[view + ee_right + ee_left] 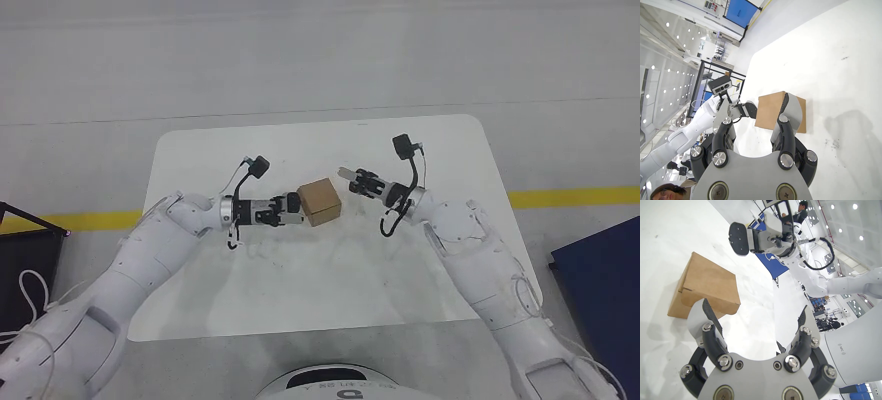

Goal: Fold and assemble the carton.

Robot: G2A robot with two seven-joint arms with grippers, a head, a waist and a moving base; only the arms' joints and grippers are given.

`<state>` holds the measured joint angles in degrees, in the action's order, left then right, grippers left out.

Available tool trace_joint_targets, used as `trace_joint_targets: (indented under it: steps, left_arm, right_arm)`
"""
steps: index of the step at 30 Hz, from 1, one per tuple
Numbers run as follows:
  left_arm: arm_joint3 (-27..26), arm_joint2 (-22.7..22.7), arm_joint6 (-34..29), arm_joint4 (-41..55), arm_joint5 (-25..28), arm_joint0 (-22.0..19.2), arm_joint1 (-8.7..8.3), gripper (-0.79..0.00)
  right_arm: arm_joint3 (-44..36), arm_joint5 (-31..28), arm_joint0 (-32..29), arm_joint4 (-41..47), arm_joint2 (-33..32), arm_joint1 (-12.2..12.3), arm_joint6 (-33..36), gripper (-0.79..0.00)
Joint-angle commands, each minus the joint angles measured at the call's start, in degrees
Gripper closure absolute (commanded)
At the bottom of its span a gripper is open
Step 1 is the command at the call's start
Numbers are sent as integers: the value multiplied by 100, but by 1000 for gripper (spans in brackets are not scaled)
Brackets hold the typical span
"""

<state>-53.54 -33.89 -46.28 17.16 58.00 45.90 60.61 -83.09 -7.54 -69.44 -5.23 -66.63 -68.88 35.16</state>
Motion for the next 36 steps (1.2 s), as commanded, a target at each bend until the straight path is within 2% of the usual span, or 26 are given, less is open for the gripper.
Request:
trace_joint_targets:
  steps: [1, 5, 12, 24, 36]
  left_arm:
    - [16, 17, 0, -3, 0, -17, 14, -785]
    - [48, 54, 0, 3, 0, -71, 48, -785]
    - [78, 91, 0, 7, 0, -159, 97, -785]
    - [-11, -11, 0, -100, 0, -188, 117, -785]
    - [-101, -147, 0, -269, 0, -114, 109, -785]
  right_arm:
    - [64, 96, 31, -19, 55, -6, 82, -529]
    - [246, 274, 167, -33, 222, -33, 290, -493]
    - [390, 250, 320, 106, 473, -81, 622, -449]
    - [475, 319, 434, -23, 662, -111, 686, -431]
    - [350, 411, 386, -284, 719, -103, 571, -489]
